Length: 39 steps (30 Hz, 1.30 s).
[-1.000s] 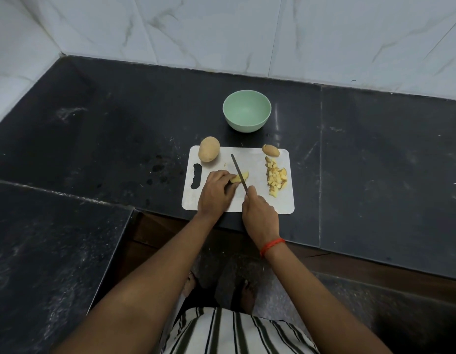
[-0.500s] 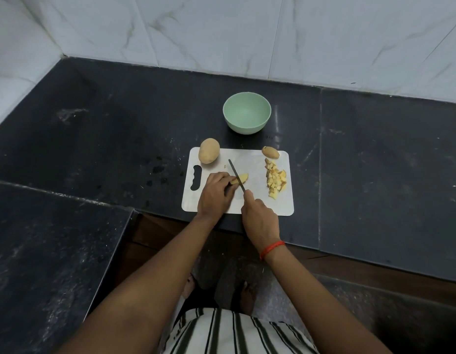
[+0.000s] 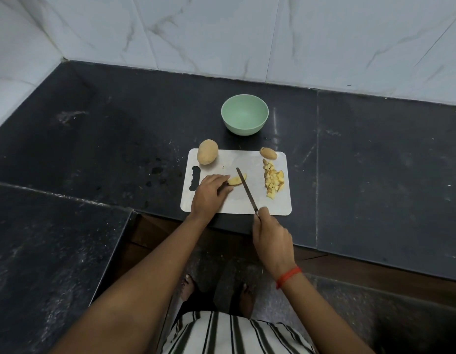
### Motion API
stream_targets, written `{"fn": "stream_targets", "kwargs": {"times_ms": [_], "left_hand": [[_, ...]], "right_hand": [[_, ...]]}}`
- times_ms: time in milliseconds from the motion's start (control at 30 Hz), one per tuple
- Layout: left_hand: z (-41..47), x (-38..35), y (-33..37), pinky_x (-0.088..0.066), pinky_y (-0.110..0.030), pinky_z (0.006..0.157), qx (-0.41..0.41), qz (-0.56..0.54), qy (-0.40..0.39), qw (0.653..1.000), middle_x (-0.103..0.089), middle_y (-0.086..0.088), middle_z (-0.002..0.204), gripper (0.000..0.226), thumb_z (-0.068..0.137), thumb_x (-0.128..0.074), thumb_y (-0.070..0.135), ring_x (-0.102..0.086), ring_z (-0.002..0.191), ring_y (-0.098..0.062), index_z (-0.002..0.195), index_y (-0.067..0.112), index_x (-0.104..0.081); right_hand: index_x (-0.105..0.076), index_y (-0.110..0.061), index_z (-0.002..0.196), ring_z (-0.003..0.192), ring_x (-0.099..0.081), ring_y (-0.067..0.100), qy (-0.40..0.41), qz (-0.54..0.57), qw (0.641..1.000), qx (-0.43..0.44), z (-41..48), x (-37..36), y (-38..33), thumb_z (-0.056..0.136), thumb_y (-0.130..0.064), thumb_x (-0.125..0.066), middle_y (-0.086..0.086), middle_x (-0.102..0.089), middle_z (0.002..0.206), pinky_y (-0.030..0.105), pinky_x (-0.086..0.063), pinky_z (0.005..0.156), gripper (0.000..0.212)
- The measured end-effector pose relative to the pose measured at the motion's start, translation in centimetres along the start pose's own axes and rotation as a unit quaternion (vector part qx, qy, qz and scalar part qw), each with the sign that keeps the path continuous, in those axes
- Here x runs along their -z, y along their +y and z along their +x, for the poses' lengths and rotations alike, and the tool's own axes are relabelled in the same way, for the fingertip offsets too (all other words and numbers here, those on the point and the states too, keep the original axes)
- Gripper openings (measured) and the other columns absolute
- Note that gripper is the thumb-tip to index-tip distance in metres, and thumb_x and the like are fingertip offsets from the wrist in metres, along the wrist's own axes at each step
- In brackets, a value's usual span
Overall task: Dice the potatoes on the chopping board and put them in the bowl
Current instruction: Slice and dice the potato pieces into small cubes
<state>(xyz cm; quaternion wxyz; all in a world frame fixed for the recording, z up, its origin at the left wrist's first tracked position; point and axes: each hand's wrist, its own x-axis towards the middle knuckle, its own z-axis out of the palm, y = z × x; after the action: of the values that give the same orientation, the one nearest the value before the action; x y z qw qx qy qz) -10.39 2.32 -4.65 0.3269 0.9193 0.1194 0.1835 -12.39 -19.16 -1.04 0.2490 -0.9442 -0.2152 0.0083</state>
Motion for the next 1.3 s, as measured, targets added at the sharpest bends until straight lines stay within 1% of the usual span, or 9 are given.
{"fn": "stream_targets", "kwargs": {"times_ms": [267, 433, 600, 700, 900, 1033, 1100, 1233, 1300], "left_hand": [[-0.1, -0.7, -0.6, -0.05, -0.028, 0.088, -0.067, 0.062, 0.016, 0.996, -0.075, -0.004, 0.105, 0.02, 0.096, -0.07, 0.021, -0.064, 0.1, -0.021, 0.109, 0.007, -0.077], [-0.2, -0.6, -0.5, -0.052, -0.028, 0.086, -0.079, 0.07, 0.021, 0.994, -0.076, -0.006, 0.105, 0.016, 0.093, -0.072, 0.014, -0.066, 0.097, -0.023, 0.106, 0.006, -0.078], [-0.1, -0.5, -0.2, -0.055, -0.033, 0.081, -0.067, 0.06, 0.016, 0.996, -0.077, -0.005, 0.104, 0.034, 0.1, -0.054, 0.031, -0.065, 0.094, -0.024, 0.107, 0.008, -0.079], [-0.2, -0.7, -0.1, -0.054, -0.033, 0.079, -0.065, 0.067, 0.021, 0.995, -0.077, -0.005, 0.103, 0.023, 0.099, -0.062, 0.023, -0.064, 0.092, -0.024, 0.105, 0.008, -0.079], [0.0, -1.0, -0.5, -0.05, -0.03, 0.081, -0.051, 0.065, 0.037, 0.996, -0.076, -0.004, 0.099, 0.015, 0.095, -0.072, 0.017, -0.062, 0.09, -0.024, 0.102, 0.006, -0.078], [0.0, -0.8, 0.0, -0.052, -0.031, 0.08, -0.022, 0.056, 0.035, 0.998, -0.076, -0.003, 0.098, 0.019, 0.092, -0.074, 0.021, -0.061, 0.093, -0.021, 0.104, 0.007, -0.078], [0.6, -0.5, 0.2, -0.052, -0.039, 0.085, 0.001, 0.048, 0.007, 0.999, -0.073, -0.004, 0.102, 0.027, 0.09, -0.076, 0.024, -0.059, 0.097, -0.022, 0.112, 0.009, -0.075], [2.7, 0.2, 1.2, -0.039, -0.04, 0.109, 0.063, 0.046, -0.161, 0.984, -0.048, -0.006, 0.14, 0.076, 0.083, -0.081, 0.038, -0.042, 0.127, -0.024, 0.149, 0.021, -0.047], [4.4, 0.3, 1.9, -0.04, -0.043, 0.109, 0.048, 0.102, -0.226, 0.968, -0.039, -0.005, 0.144, 0.079, 0.084, -0.081, 0.04, -0.039, 0.13, -0.028, 0.152, 0.027, -0.043]], "right_hand": [[-0.042, -0.016, 0.115, 0.07, -0.064, 0.033, -0.046, -0.014, 0.999, -0.002, 6.2, -3.3, -2.5, 0.105, -0.027, -0.036, 0.008, -0.065, 0.084, 0.035, -0.041, 0.056, 0.016], [-0.043, -0.015, 0.113, 0.068, -0.063, 0.034, -0.058, -0.036, 0.998, 0.011, 5.9, -3.5, -2.4, 0.105, -0.024, -0.038, 0.009, -0.064, 0.084, 0.033, -0.037, 0.055, 0.013], [-0.05, -0.013, 0.13, 0.067, -0.065, 0.036, -0.058, -0.085, 0.994, 0.027, 5.8, -3.5, -2.8, 0.102, -0.019, -0.047, 0.011, -0.065, 0.086, 0.032, -0.035, 0.052, 0.03], [-0.041, -0.014, 0.14, 0.074, -0.068, 0.032, -0.095, -0.127, 0.986, 0.049, 4.8, -2.9, -2.0, 0.103, -0.017, -0.043, 0.009, -0.065, 0.095, 0.033, -0.036, 0.054, 0.036], [-0.04, -0.019, 0.117, 0.072, -0.067, 0.037, -0.107, -0.077, 0.991, 0.008, 0.5, -1.4, -0.5, 0.104, -0.022, -0.039, 0.007, -0.061, 0.089, 0.039, -0.046, 0.055, 0.013], [-0.039, -0.023, 0.097, 0.059, -0.063, 0.031, -0.054, -0.009, 0.998, -0.006, -2.0, -0.1, 0.7, 0.104, -0.029, -0.042, -0.001, -0.057, 0.071, 0.036, -0.046, 0.046, 0.009], [-0.038, -0.025, 0.093, 0.055, -0.059, 0.023, -0.022, 0.058, 0.998, -0.008, -2.4, 0.9, 1.8, 0.104, -0.03, -0.044, -0.008, -0.053, 0.067, 0.032, -0.039, 0.045, 0.014], [-0.038, -0.027, 0.09, 0.051, -0.054, 0.015, 0.082, 0.16, 0.983, -0.036, 0.5, 2.7, 3.3, 0.104, -0.028, -0.05, -0.006, -0.053, 0.064, 0.028, -0.034, 0.044, 0.018], [-0.043, -0.021, 0.09, 0.054, -0.055, 0.008, 0.117, 0.197, 0.972, -0.047, 2.9, 3.1, 3.6, 0.102, -0.027, -0.052, -0.006, -0.056, 0.067, 0.019, -0.034, 0.045, 0.017]]}}
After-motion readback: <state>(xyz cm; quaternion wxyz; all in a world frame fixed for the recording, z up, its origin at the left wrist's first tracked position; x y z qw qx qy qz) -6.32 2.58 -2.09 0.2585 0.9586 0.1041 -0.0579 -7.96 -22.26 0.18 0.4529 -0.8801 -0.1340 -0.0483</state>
